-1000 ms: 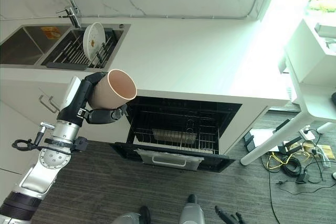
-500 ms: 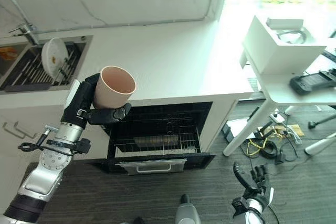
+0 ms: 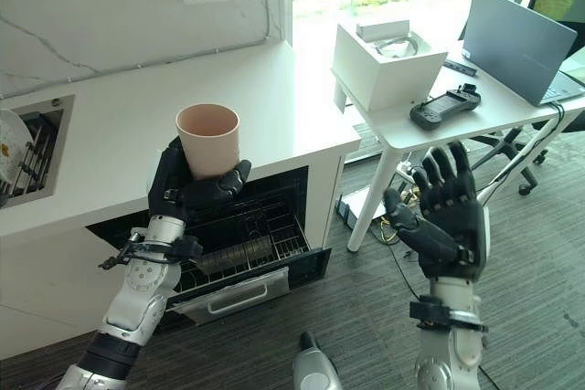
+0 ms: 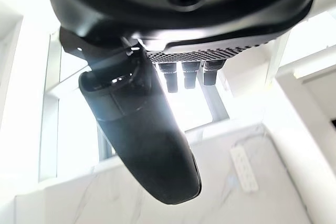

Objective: Place the dishes in the dishwasher.

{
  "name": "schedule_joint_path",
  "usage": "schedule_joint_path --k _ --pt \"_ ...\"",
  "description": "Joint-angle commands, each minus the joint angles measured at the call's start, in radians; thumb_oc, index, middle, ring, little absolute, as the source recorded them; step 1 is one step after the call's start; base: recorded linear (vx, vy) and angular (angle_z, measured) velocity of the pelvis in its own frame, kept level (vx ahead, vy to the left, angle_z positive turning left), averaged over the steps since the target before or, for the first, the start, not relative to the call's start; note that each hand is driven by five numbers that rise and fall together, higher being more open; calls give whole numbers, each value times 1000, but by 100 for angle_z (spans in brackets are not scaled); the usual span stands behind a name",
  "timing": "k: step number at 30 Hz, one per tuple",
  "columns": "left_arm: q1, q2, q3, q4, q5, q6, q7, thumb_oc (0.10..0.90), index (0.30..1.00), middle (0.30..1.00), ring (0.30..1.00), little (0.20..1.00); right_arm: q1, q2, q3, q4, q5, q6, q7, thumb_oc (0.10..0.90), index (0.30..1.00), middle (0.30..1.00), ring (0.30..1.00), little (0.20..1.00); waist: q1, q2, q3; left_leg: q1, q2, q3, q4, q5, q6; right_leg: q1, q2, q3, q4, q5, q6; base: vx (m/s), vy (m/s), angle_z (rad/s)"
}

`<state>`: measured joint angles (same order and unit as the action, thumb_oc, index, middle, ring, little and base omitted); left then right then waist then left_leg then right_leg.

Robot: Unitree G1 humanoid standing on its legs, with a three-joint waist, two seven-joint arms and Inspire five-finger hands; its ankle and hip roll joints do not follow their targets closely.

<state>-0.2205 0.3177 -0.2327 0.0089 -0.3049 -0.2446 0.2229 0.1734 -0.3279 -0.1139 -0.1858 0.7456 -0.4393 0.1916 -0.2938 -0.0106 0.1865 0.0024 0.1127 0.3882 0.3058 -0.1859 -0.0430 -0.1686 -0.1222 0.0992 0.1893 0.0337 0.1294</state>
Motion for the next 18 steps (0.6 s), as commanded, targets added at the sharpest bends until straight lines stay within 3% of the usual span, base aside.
schedule_joint_path --k 1,2,7,13,18 --pt "-89 24 19 -59 56 -101 50 400 300 300 300 300 -92 -36 12 -88 -15 3 56 800 900 900 900 900 31 10 -41 7 10 -122 -6 -48 12 40 -6 -85 111 -137 53 -13 -1 10" --pt "-81 23 5 -59 77 -94 84 400 300 300 300 300 -121 -43 57 -125 5 36 64 800 900 900 900 900 48 10 -46 2 10 -132 -6 -46 10 42 -8 -96 111 -142 49 -14 -7 9" --pt "-79 19 -44 -46 153 -134 142 400 300 300 300 300 -205 -61 163 -145 -57 81 -33 800 900 900 900 900 102 2 -54 -15 4 -170 -6 -43 5 51 -15 -124 111 -152 43 -32 -42 27" --pt "-95 38 -94 -51 279 -167 265 400 300 300 300 300 -286 -84 267 -103 -31 95 -99 800 900 900 900 900 157 -11 -55 -31 -1 -212 -6 -35 -2 66 -24 -161 111 -159 37 -9 -50 34" --pt "-85 42 -109 -59 325 -189 282 400 300 300 300 300 -334 -69 330 -75 -43 109 -115 800 900 900 900 900 199 -17 -55 -43 -7 -244 -6 -33 -6 77 -31 -192 111 -168 30 -6 -40 34"
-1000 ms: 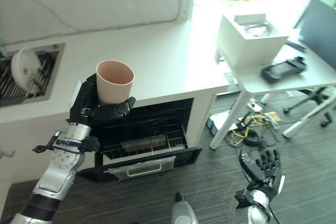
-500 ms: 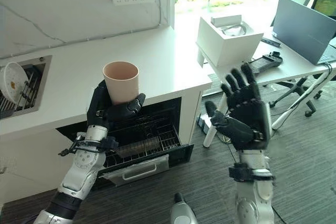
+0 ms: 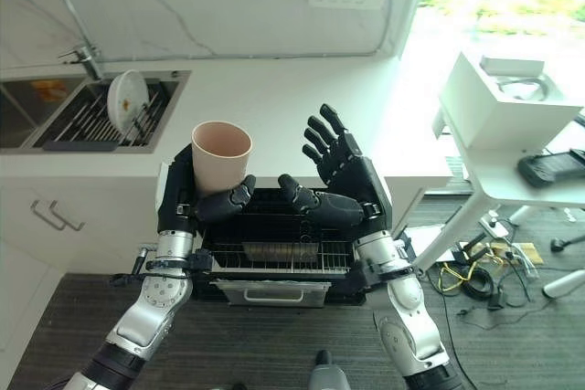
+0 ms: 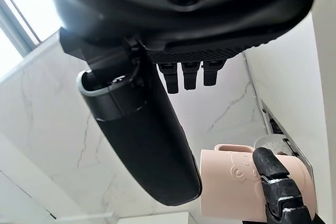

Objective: Place the dishes in the dishwasher.

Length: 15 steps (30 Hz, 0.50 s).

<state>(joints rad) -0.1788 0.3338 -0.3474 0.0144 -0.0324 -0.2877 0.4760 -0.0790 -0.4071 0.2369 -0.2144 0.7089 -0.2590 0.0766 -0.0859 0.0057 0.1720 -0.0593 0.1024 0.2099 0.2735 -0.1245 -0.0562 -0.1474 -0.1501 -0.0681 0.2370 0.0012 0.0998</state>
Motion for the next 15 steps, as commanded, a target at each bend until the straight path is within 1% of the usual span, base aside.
schedule_joint_path --k 1,6,9,11,12,15 --pt "-122 28 2 -66 50 -146 22 400 300 300 300 300 -92 12 -9 -41 -9 -66 1 800 900 900 900 900 1 -34 -41 16 2 -73 27 -93 6 59 -4 -31 63 -138 57 4 -36 26" --pt "-114 29 -19 -67 77 -156 1 400 300 300 300 300 -132 24 29 -17 -18 -25 -5 800 900 900 900 900 28 -38 -45 6 -4 -96 27 -90 5 68 -8 -53 63 -144 53 8 -31 27" --pt "-113 40 -31 -73 95 -152 -7 400 300 300 300 300 -156 33 59 5 -8 8 17 800 900 900 900 900 47 -38 -47 0 -8 -112 27 -88 4 75 -11 -67 63 -148 50 14 -30 13" --pt "-115 43 -36 -71 100 -150 -7 400 300 300 300 300 -167 38 69 11 16 25 24 800 900 900 900 900 52 -39 -48 -2 -10 -118 27 -87 4 77 -12 -71 63 -149 49 6 -25 23" --pt "-117 48 -42 -67 100 -149 -11 400 300 300 300 300 -180 47 82 8 41 45 41 800 900 900 900 900 58 -40 -49 -3 -12 -123 27 -86 4 79 -12 -74 63 -150 48 9 -25 24" --pt "-124 48 -54 -52 99 -155 -15 400 300 300 300 300 -208 55 105 11 20 48 23 800 900 900 900 900 65 -40 -50 -4 -14 -129 27 -85 4 82 -13 -78 63 -151 47 7 -14 9"
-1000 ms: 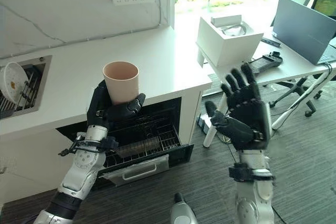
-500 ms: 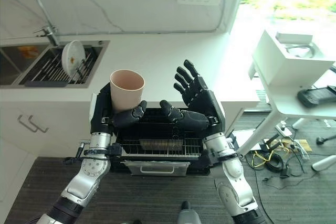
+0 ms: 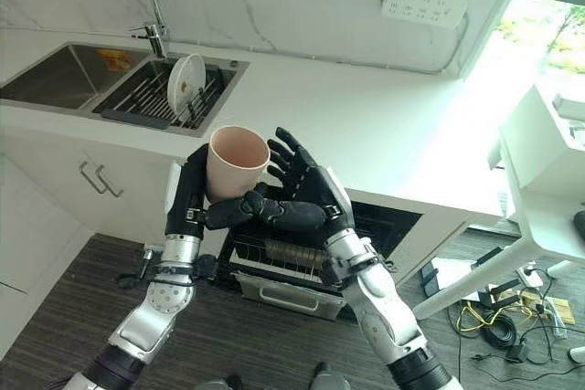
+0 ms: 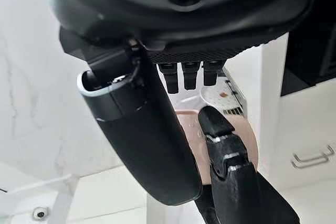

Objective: Place the dishes in the dishwasher.

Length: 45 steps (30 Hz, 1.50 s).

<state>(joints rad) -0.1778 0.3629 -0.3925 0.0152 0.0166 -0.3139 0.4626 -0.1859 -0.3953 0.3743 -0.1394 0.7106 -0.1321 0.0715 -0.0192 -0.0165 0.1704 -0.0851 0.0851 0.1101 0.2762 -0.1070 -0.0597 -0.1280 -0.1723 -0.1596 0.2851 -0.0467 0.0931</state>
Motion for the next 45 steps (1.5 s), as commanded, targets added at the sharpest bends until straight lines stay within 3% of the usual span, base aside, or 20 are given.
schedule_joint_path --k 1,10,21,34,35,36,45 --pt "-127 19 -12 -51 48 -129 -6 400 300 300 300 300 -110 48 -25 -60 18 -77 26 800 900 900 900 900 1 -17 -48 22 4 -30 24 -103 7 63 9 13 15 -104 53 9 -9 5" --pt "-154 16 -55 -39 42 -111 -32 400 300 300 300 300 -214 75 29 -9 -77 -55 -43 800 900 900 900 900 24 -16 -47 25 0 -40 24 -102 7 71 4 6 15 -103 54 8 -3 4" --pt "-176 7 -102 4 43 -115 -53 400 300 300 300 300 -294 86 60 42 -68 -3 -26 800 900 900 900 900 38 -22 -47 24 -2 -50 24 -103 7 73 2 5 15 -102 56 3 -1 1" --pt "-218 -15 -164 63 51 -115 9 400 300 300 300 300 -372 132 146 71 -66 4 -56 800 900 900 900 900 48 -25 -46 21 -17 -64 24 -105 13 69 2 16 15 -99 58 9 2 0" --pt "-220 -17 -167 65 52 -117 8 400 300 300 300 300 -376 136 148 79 -68 1 -60 615 622 622 622 622 49 -25 -46 21 -17 -64 24 -106 13 70 1 15 15 -99 59 0 0 0" --pt "-221 -20 -173 67 57 -123 8 400 300 300 300 300 -380 142 149 90 -76 -3 -70 400 300 300 300 300 50 -25 -45 20 -19 -65 24 -105 13 70 1 15 15 -98 59 0 0 0" --pt "-227 -23 -189 60 52 -134 -23 400 300 300 300 300 -378 166 149 143 -121 -41 -107 400 300 300 300 300 58 -23 -41 20 -19 -67 24 -103 16 75 -6 5 15 -98 57 0 -3 3"
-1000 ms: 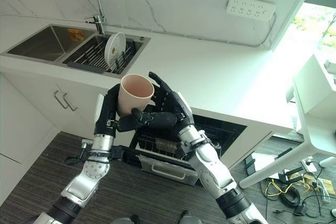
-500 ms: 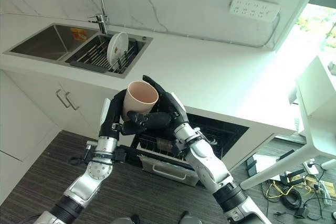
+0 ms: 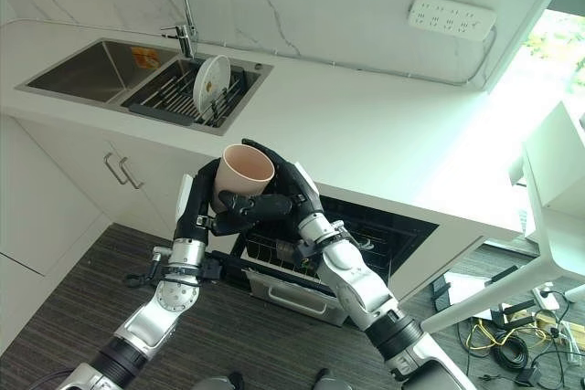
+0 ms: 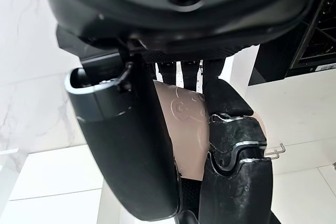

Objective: Place the dishes in the dishwasher.

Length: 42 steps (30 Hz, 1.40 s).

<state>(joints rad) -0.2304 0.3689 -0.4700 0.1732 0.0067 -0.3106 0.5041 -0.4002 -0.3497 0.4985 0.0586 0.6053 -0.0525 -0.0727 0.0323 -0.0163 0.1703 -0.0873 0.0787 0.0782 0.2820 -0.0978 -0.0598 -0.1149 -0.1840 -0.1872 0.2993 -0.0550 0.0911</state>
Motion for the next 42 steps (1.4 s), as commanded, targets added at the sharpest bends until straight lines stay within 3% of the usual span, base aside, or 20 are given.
schedule_joint_path --k 1,4,6,7,10,14,16,21,32,42 --pt "-176 -30 -114 -97 56 -141 -72 400 300 300 300 300 -164 122 22 -53 -22 -129 27 400 300 300 300 300 7 -23 -40 23 -12 -36 18 -113 16 62 6 32 1 -89 59 4 -6 3" --pt "-176 -33 -116 -103 51 -143 -84 400 300 300 300 300 -168 127 17 -50 -25 -139 5 400 300 300 300 300 7 -22 -39 24 -13 -36 18 -113 16 63 6 31 1 -89 59 0 0 0" --pt "-178 -33 -121 -110 47 -139 -90 480 420 420 420 420 -172 132 14 -44 -33 -160 -20 400 300 300 300 300 7 -19 -38 24 -12 -36 18 -112 16 64 6 30 1 -89 59 0 0 0" --pt "-180 -36 -127 -116 35 -129 -100 800 900 900 900 900 -173 139 11 -41 -40 -181 -43 400 300 300 300 300 7 -18 -38 24 -10 -35 18 -111 15 65 5 29 1 -89 58 0 0 0" --pt "-181 -38 -132 -113 5 -119 -135 800 900 900 900 900 -170 143 -1 -42 -43 -219 -87 400 300 300 300 300 5 -15 -38 24 -8 -32 18 -110 15 65 5 28 1 -90 57 0 0 0" --pt "-168 -44 -144 -122 -37 -92 -196 800 900 900 900 900 -160 155 -47 -58 -22 -316 -203 400 300 300 300 300 -1 -8 -33 25 -3 -27 18 -107 16 65 5 27 1 -89 56 0 9 3" --pt "-159 -43 -157 -140 -82 -19 -247 800 900 900 900 900 -144 160 -91 -93 -35 -364 -255 400 300 300 300 300 -10 1 -29 24 -3 -21 18 -108 18 64 5 27 1 -90 56 -26 47 1" --pt "-126 -28 -156 -152 -105 51 -302 800 900 900 900 900 -110 135 -152 -141 -28 -407 -326 400 300 300 300 300 -22 10 -24 26 0 -11 18 -106 20 63 7 30 1 -90 56 -7 33 0" --pt "-26 35 -57 -292 -140 26 -351 800 900 900 900 900 2 62 -311 -238 27 -507 -380 400 300 300 300 300 -30 22 -16 14 -2 -1 18 -102 24 49 4 26 1 -84 57 -18 10 -1" --pt "62 80 51 -336 -145 14 -325 800 900 900 900 900 91 12 -410 -264 37 -525 -419 400 300 300 300 300 -30 20 -16 10 -1 9 18 -103 25 41 1 27 1 -82 60 0 0 0"
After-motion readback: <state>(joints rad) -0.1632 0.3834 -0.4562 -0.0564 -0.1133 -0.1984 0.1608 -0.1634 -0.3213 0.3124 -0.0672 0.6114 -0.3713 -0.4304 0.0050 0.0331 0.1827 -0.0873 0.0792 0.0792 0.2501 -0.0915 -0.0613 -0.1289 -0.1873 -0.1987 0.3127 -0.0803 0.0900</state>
